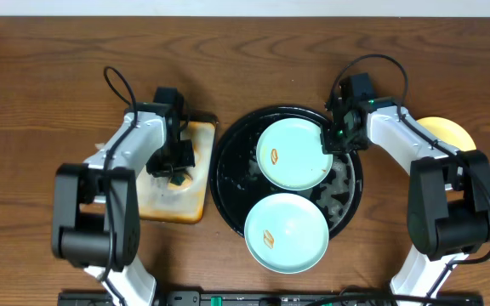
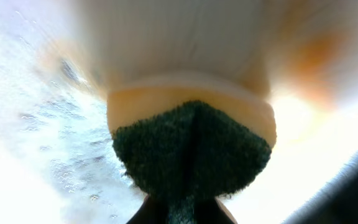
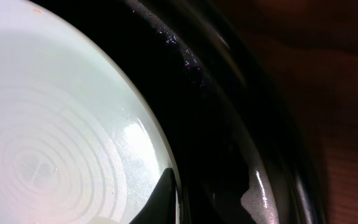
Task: Clean dirty plates on tray and stack at the side
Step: 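Dip the sponge in the soapy tray with the left gripper, then scrub the light-blue plate with the sponge in the left gripper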
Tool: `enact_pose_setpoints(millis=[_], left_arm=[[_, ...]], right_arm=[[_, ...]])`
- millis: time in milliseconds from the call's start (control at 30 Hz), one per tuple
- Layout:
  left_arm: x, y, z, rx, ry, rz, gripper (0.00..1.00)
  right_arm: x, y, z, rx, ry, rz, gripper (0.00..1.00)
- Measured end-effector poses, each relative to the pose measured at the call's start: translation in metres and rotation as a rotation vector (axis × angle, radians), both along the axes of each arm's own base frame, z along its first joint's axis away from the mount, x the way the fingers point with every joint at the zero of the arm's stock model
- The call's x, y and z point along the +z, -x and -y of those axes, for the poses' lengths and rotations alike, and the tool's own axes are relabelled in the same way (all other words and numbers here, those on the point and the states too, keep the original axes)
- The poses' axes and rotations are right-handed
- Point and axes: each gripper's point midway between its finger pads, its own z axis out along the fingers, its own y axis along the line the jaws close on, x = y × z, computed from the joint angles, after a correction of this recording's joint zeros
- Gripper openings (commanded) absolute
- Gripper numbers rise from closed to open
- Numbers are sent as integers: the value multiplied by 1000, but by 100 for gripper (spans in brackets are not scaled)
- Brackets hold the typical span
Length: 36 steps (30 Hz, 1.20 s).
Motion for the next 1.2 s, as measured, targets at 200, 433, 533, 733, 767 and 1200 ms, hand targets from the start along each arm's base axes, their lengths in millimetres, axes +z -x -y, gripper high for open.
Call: enact_pose_setpoints(millis=[200, 433, 533, 733, 767, 1200], left_arm=[[77, -26, 6, -1, 44, 239, 8], [95, -23, 6, 1, 50, 278, 8], [95, -24, 5, 16, 43, 279, 8], [97, -30, 22, 31, 99, 305, 8], [98, -32, 31, 23, 125, 315, 8], [121, -49, 174, -162, 353, 514, 7]], right_arm=[[0, 0, 0, 0, 0, 0, 1], [0, 0, 0, 0, 0, 0, 1], [0, 0, 0, 0, 0, 0, 1], [0, 0, 0, 0, 0, -2, 1], [0, 0, 0, 0, 0, -2, 1], [0, 2, 1, -1, 2, -9, 1]])
